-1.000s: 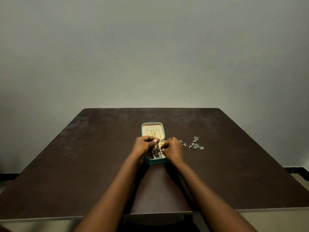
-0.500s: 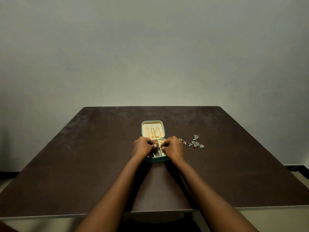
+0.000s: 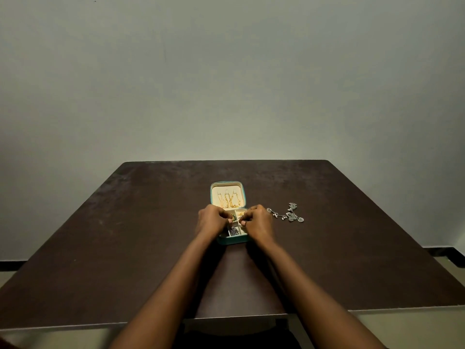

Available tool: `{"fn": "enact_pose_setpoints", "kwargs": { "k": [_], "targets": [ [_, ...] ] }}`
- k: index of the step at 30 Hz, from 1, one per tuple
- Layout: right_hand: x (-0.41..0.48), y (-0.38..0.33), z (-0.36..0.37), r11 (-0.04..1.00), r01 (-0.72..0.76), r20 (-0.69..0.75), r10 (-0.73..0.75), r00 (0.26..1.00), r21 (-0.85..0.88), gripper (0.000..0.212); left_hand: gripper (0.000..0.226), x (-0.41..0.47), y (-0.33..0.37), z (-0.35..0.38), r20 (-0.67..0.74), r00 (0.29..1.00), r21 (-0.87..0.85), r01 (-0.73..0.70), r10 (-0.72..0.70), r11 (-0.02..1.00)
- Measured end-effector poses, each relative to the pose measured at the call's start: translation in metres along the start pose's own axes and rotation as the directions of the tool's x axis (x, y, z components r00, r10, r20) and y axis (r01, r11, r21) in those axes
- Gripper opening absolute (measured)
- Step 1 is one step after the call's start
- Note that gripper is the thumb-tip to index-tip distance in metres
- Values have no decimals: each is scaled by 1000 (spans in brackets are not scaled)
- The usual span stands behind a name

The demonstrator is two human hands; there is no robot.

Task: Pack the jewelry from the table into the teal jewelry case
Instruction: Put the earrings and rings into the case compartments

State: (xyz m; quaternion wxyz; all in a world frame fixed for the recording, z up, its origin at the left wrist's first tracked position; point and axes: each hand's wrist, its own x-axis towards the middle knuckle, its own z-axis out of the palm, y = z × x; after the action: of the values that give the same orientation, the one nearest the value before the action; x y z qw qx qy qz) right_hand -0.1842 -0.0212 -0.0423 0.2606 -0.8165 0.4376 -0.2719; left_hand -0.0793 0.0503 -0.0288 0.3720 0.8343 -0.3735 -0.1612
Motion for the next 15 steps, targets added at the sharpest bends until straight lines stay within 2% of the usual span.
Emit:
{"fn": "enact_pose_setpoints", "kwargs": {
  "k": [6, 15],
  "targets": [
    [4, 3, -4, 1000, 6, -4, -6, 1000, 28, 18, 17, 0, 17, 7, -21, 993, -43, -115, 114, 992],
    [14, 34, -26, 996, -55, -69, 59, 996, 70, 19, 21, 4, 50, 36, 68, 975, -45, -210, 213, 977]
  ]
}}
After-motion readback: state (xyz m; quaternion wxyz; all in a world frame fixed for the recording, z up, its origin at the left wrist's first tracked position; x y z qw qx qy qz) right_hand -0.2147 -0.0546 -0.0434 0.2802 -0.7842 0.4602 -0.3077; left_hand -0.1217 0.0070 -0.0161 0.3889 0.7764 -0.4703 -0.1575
